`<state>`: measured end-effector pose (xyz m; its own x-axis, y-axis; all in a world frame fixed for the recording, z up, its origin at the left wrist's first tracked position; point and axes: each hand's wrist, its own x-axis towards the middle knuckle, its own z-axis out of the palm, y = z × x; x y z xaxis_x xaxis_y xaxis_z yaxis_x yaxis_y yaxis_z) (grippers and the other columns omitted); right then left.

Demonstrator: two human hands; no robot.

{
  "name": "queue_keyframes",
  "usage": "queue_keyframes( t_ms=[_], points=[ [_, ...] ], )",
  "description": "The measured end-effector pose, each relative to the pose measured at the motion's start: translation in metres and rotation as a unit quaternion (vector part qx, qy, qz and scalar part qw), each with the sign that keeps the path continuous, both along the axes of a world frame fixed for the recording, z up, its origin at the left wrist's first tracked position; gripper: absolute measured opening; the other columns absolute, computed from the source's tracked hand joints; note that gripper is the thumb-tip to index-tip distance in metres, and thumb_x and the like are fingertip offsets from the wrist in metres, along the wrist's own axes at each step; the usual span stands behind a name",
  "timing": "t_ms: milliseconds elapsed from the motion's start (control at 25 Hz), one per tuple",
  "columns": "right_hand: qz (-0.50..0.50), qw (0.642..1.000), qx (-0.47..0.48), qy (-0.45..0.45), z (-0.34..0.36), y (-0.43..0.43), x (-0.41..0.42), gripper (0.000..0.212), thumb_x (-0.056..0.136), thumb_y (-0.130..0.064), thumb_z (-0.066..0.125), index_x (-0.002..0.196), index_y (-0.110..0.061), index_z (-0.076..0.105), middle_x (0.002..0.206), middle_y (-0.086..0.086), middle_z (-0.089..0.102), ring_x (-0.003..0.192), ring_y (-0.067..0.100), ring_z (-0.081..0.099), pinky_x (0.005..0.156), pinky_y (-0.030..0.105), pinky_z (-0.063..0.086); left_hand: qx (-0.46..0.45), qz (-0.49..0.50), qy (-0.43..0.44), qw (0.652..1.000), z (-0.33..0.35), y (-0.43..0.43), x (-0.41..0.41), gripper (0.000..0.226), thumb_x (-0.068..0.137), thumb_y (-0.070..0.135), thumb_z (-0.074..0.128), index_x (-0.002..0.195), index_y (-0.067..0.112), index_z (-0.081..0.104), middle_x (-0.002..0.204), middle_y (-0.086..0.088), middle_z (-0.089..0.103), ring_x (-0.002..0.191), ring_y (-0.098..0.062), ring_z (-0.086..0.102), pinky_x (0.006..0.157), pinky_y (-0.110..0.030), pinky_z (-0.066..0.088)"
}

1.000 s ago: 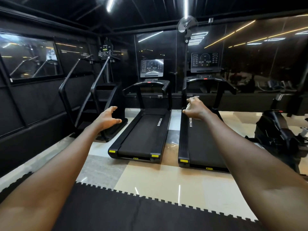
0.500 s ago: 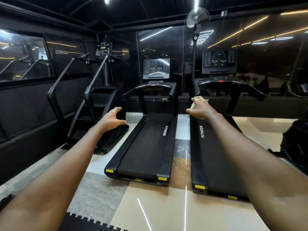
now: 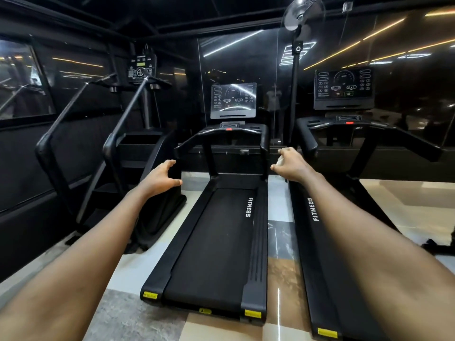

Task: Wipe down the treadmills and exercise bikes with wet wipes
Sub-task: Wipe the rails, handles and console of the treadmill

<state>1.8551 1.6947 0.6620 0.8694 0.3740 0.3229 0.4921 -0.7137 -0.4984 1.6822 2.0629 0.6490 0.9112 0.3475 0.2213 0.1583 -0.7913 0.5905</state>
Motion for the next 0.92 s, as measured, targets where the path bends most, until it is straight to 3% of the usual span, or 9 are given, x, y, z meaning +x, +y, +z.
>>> queue_keyframes(
  t_ms=[400,640,920],
  points=[
    [-0.021,1.0,0.004,0.023,0.003,0.147,0.257,0.065,0.09,-0.029,0.067,0.145,-0.001,0.045,0.15,0.011,0.042,0.136,0.027,0.046,0.112,0.035,0.04,-0.007,0.01,0.01,1.0,0.002,0.163,0.258,0.08,0.088,0.018,0.076,0.156,0.012,0.033,0.159,-0.008,0.037,0.148,-0.022,0.034,0.118,-0.035,0.028],
    [0.012,1.0,0.028,0.001,0.0,0.242,0.442,0.071,0.09,-0.032,0.068,0.15,-0.004,0.039,0.155,0.01,0.037,0.143,0.024,0.038,0.116,0.032,0.03,-0.012,0.034,0.0,0.999,-0.009,0.252,0.422,0.078,0.088,0.019,0.076,0.154,0.015,0.035,0.156,-0.008,0.041,0.145,-0.023,0.038,0.116,-0.034,0.031],
    [0.032,0.999,0.018,0.028,0.0,0.342,0.587,0.067,0.093,-0.028,0.065,0.15,-0.005,0.039,0.156,0.01,0.036,0.144,0.025,0.037,0.118,0.034,0.029,-0.02,0.051,0.014,0.998,0.0,0.333,0.562,0.077,0.089,0.016,0.075,0.154,0.012,0.035,0.155,-0.008,0.043,0.143,-0.022,0.04,0.112,-0.029,0.03]
  ],
)
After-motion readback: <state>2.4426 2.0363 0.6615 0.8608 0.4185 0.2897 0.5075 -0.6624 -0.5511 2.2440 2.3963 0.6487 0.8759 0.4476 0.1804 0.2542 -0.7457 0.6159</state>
